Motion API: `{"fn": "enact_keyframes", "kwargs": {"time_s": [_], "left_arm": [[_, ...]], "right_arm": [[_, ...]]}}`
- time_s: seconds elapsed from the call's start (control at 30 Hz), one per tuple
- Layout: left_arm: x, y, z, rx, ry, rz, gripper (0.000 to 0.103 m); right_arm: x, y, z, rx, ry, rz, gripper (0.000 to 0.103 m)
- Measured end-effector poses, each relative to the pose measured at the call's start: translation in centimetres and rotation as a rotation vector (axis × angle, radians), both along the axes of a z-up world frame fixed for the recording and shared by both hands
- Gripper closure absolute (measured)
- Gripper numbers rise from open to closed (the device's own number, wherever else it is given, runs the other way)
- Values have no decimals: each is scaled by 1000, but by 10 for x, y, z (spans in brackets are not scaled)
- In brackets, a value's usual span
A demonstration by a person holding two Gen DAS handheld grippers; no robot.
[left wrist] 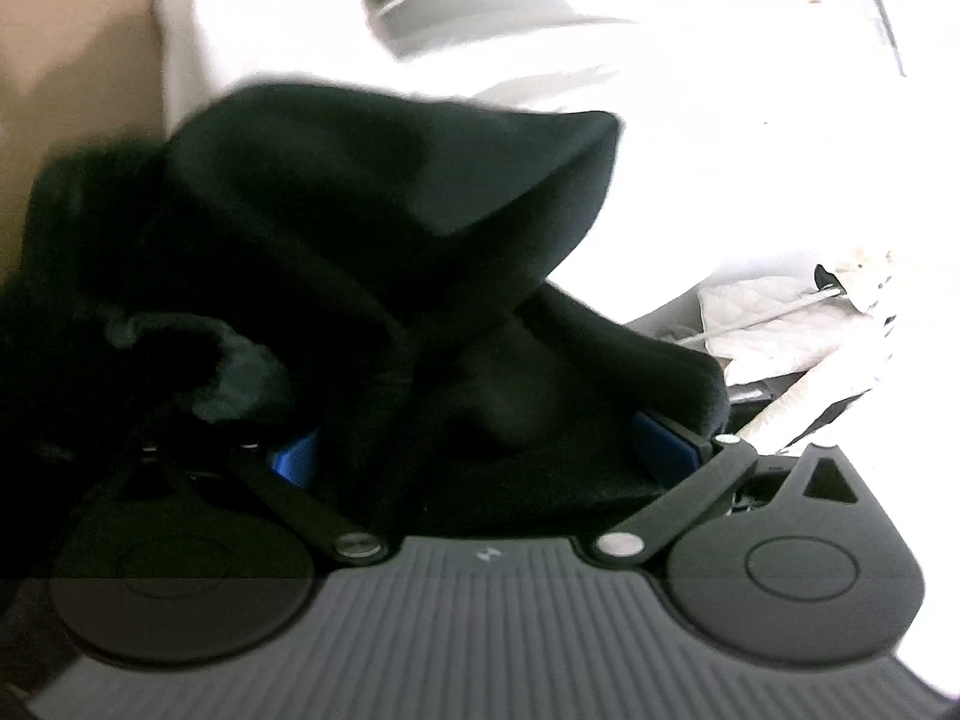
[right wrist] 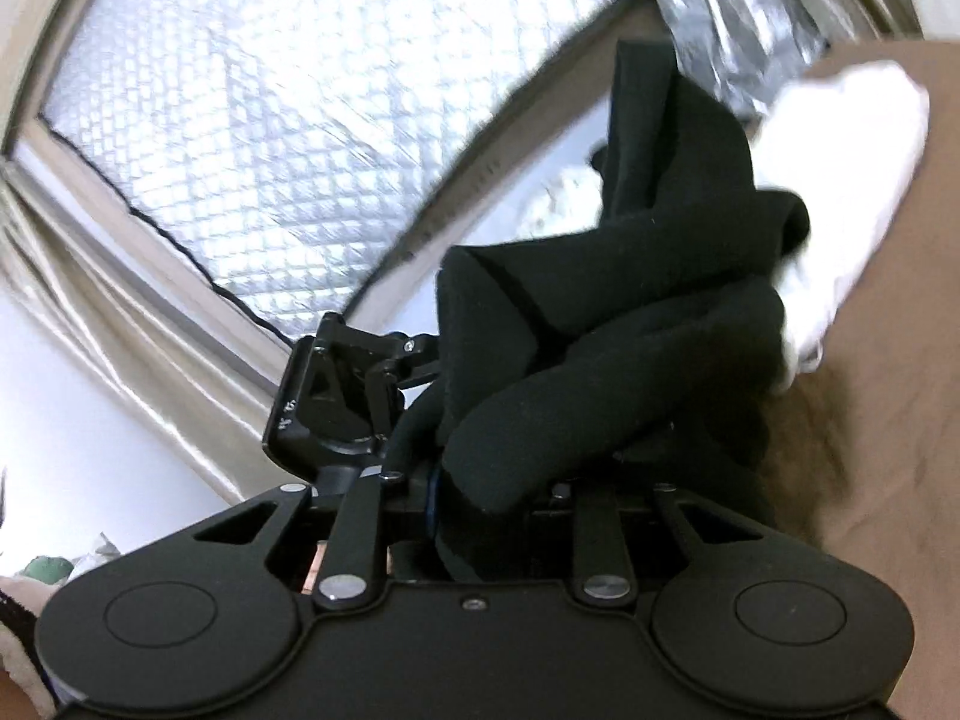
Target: Fold clothes
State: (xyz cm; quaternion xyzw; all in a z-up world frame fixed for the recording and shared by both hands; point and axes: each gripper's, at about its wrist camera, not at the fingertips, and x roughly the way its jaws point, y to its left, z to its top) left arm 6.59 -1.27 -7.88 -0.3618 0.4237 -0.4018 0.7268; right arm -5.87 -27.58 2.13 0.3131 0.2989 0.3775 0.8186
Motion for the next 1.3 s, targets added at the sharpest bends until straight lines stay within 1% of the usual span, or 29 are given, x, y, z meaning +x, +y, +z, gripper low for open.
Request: {"fn": "enact_keyframes", "kwargs": {"time_s": [0.03, 0.07, 0.13, 0.17, 0.27, 0.3, 0.37, 0.4, 0.43, 0.5, 0.53, 0.57, 0.6, 0.63, 0.7, 0.77, 0.83, 0.87, 0.93, 1.0, 1.03, 1.1, 1.13, 1.17, 1.2, 1.23, 1.3], "left_arm": [[-6, -15, 11, 35, -52, 16, 0], [-11, -30, 22, 62, -94, 23, 0], [-7, -61, 43, 59, -112, -14, 1], [-6, -77, 54, 57, -121, -33, 1], [-1, -123, 86, 53, -147, -90, 2], [0, -139, 101, 57, -161, -111, 2], [-4, -171, 135, 97, -228, -138, 3], [-7, -188, 154, 124, -268, -147, 4], [-10, -205, 170, 155, -310, -154, 4], [-24, -231, 189, 259, -413, -151, 4], [-40, -235, 208, 350, -471, -141, 4], [-37, -239, 230, 465, -531, -139, 5], [-35, -243, 247, 576, -593, -138, 5], [-39, -246, 244, 670, -660, -141, 5], [-60, -249, 239, 834, -794, -161, 4], [-63, -253, 225, 928, -851, -182, 4], [-64, -261, 209, 947, -783, -182, 4], [-65, -265, 200, 957, -749, -182, 4], [-66, -273, 184, 974, -682, -182, 4], [-66, -281, 168, 991, -617, -178, 4], [-65, -286, 161, 993, -598, -161, 4], [-71, -282, 151, 955, -572, -120, 4], [-73, -280, 145, 935, -559, -100, 3], [-77, -280, 138, 911, -549, -75, 3], [-79, -280, 126, 895, -538, -42, 3], [-78, -281, 112, 886, -515, 2, 3], [-74, -280, 89, 854, -401, 100, 4]], "right_arm": [[-10, -4, 8, -34, -31, -8, 76], [-16, -5, 20, -98, -71, -19, 76], [-26, -10, 40, -183, -131, -52, 76], [-31, -16, 50, -198, -156, -76, 76], [-48, -55, 79, -167, -213, -162, 79], [-54, -65, 91, -180, -249, -196, 79], [-67, -88, 113, -203, -313, -264, 79], [-70, -104, 119, -200, -326, -299, 79], [-71, -123, 123, -204, -320, -342, 80], [-71, -155, 127, -260, -282, -437, 81], [-71, -171, 126, -310, -237, -501, 81], [-72, -189, 122, -393, -153, -590, 78], [-72, -207, 117, -476, -68, -679, 77], [-76, -227, 109, -530, 20, -751, 77], [-92, -271, 84, -544, 189, -837, 77], [-113, -306, 59, -472, 291, -856, 76], [-134, -330, 48, -390, 337, -826, 76], [-143, -330, 46, -380, 342, -808, 76], [-148, -328, 46, -412, 340, -772, 76], [-145, -331, 52, -439, 375, -713, 76], [-143, -333, 55, -452, 392, -684, 76], [-140, -336, 61, -479, 427, -624, 73], [-139, -337, 64, -492, 444, -595, 69], [-136, -340, 64, -505, 468, -584, 68], [-133, -344, 59, -515, 489, -615, 67], [-134, -351, 53, -519, 489, -667, 65], [-136, -359, 37, -488, 478, -746, 63]]}}
